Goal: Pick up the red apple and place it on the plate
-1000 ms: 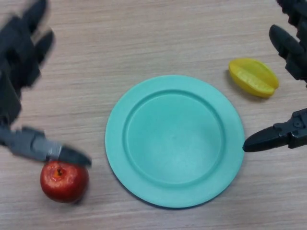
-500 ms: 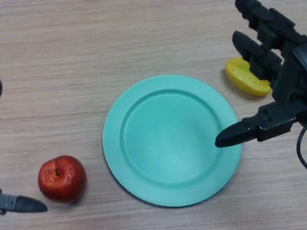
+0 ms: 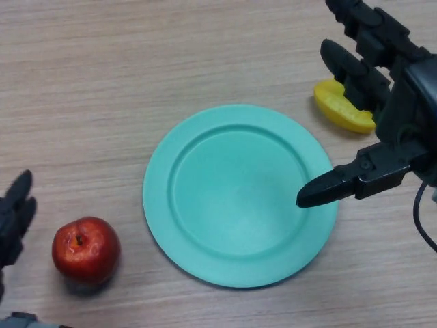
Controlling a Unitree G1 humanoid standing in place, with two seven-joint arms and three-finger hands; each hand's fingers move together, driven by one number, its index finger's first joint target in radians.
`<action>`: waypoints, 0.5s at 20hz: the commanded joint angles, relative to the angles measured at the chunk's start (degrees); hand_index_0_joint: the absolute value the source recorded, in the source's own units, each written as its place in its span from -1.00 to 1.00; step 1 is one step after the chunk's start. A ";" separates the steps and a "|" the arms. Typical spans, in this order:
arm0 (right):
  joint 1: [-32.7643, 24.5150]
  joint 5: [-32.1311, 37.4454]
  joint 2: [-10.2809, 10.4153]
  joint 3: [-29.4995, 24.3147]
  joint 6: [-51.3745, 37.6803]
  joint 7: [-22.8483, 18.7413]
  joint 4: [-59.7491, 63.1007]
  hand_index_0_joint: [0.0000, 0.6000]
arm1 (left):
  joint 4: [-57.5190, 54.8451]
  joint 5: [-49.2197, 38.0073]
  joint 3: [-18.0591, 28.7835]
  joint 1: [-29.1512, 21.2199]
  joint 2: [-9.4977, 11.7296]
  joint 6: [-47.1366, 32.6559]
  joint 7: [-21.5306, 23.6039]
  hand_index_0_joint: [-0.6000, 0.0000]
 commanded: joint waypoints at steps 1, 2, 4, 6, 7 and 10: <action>-2.21 -4.06 -1.06 -2.39 -9.64 -0.48 -2.39 -1.00 | 1.59 2.02 1.59 -1.97 4.59 -8.90 6.35 1.00; -1.89 -4.29 -1.03 -2.41 -9.86 -0.27 -2.54 -1.00 | 3.20 2.27 0.93 -2.75 5.10 -9.25 7.04 1.00; -1.90 -4.29 -1.10 -3.34 -9.36 0.08 -3.24 -1.00 | 6.99 2.19 -1.73 -5.32 6.63 -9.51 9.73 1.00; -1.63 -4.46 -1.37 -3.65 -9.09 -0.11 -3.79 -1.00 | 8.41 1.72 -3.61 -6.79 7.24 -9.75 11.24 0.50; -1.64 -4.23 -1.52 -3.92 -8.42 -0.22 -4.30 -1.00 | 9.41 1.46 -4.55 -7.55 7.52 -10.43 11.84 0.01; -1.56 -3.99 -2.63 -4.76 -5.52 -0.58 -6.72 -1.00 | 12.16 -1.06 -8.35 -10.22 8.77 -11.30 12.82 -1.00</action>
